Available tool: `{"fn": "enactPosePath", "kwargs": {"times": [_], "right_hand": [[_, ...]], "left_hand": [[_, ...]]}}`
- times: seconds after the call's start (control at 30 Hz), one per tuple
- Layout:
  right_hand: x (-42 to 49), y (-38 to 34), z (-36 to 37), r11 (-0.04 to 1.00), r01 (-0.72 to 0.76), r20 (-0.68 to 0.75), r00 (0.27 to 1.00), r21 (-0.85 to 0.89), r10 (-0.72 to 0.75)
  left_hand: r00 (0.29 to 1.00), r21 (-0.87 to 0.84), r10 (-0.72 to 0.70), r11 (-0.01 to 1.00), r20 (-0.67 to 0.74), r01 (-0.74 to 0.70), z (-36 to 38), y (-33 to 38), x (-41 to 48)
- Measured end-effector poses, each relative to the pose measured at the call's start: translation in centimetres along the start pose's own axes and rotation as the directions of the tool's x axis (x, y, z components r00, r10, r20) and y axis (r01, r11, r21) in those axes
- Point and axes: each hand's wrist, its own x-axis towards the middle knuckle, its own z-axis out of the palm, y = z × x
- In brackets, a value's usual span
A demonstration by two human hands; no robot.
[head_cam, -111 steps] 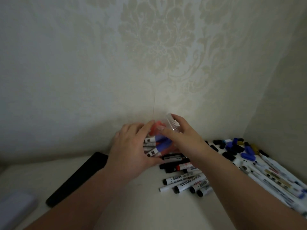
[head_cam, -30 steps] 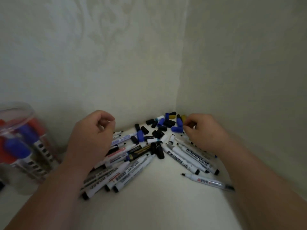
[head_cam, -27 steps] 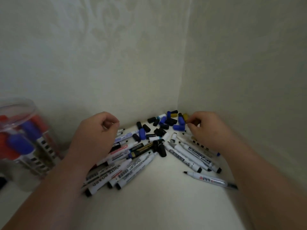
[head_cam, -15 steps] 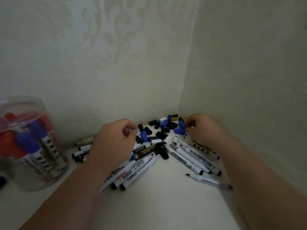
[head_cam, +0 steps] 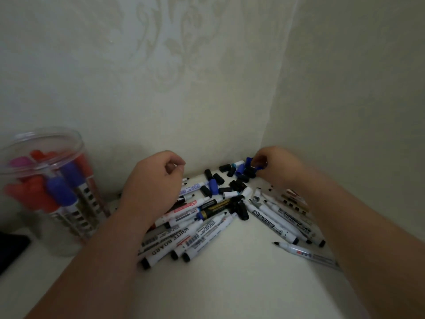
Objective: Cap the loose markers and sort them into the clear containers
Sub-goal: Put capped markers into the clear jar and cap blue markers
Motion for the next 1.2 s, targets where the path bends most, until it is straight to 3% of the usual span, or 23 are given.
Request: {"fn": "enactPosePath", "kwargs": {"times": [0.13,0.23,0.37,0.47,0.53,0.6,0.7,0.77,0.93,1.2], "right_hand": [[-2.9,0.5,-2.5,0.961,-0.033,-0.184,0.979,0.275,0.086],[-6.2,1.4,-3.7,0.926,-0.065,-0.198,0.969,0.372,0.147],[-9.1,3.7,-3.5,0.744,-0.091,-0.175,0.946,0.661,0.272],[-9.5,5.1,-3.1,0.672,-0.084,-0.169,0.938,0.736,0.303],[-9.3,5.7,-3.2,0.713,-0.095,-0.192,0.931,0.695,0.310],[-9.0,6.6,-3.2,0.840,-0.111,-0.212,0.942,0.530,0.259],[-8.6,6.8,-3.0,0.957,-0.143,-0.063,0.985,0.251,0.163],[-8.2,6.2,-2.5,0.978,-0.153,0.039,0.988,0.142,0.148],[-7.1,5.0,-1.6,0.983,-0.177,0.140,0.973,-0.044,0.181],[-6.4,4.0,-1.0,0.963,-0.233,0.149,0.956,-0.136,0.253]], "left_hand": [[0.997,0.013,0.029,0.999,0.075,-0.030,0.4,0.5,-0.4],[0.990,0.009,0.083,0.996,0.113,-0.084,1.4,1.5,-1.4],[0.965,0.000,0.202,0.979,0.169,-0.205,3.1,3.4,-3.2],[0.951,0.017,0.266,0.962,0.156,-0.272,3.4,4.1,-3.6],[0.944,0.014,0.294,0.954,0.148,-0.300,3.3,4.3,-3.7],[0.937,0.012,0.312,0.948,0.154,-0.318,3.3,4.3,-3.9],[0.931,0.036,0.324,0.942,0.166,-0.334,3.6,4.2,-4.0],[0.929,0.037,0.326,0.941,0.177,-0.337,4.0,4.3,-4.2],[0.925,0.016,0.342,0.937,0.167,-0.349,4.5,4.3,-4.5],[0.895,-0.003,0.372,0.924,0.245,-0.382,5.0,4.9,-5.1]]}}
